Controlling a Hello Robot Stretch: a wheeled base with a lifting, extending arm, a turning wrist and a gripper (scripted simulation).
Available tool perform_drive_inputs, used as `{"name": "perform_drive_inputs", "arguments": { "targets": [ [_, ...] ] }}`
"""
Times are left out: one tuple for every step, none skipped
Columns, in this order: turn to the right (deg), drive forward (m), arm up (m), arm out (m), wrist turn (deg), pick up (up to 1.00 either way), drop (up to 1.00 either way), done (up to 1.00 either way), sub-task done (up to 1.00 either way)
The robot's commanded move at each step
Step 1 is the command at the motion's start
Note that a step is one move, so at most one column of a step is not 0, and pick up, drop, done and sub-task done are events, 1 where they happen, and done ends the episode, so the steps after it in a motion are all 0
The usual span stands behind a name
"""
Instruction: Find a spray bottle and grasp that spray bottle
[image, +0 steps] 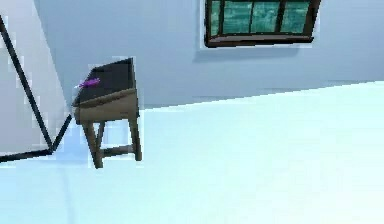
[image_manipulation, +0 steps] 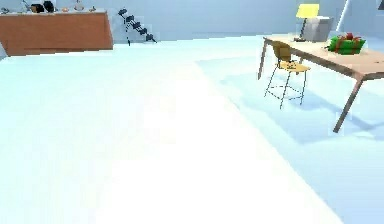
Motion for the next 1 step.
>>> {"name": "perform_drive_inputs", "arguments": {
  "targets": [
    [0.0,1.0,0.0,0.0,0.0,0.0,0.0,0.0,0.0]
  ]
}}
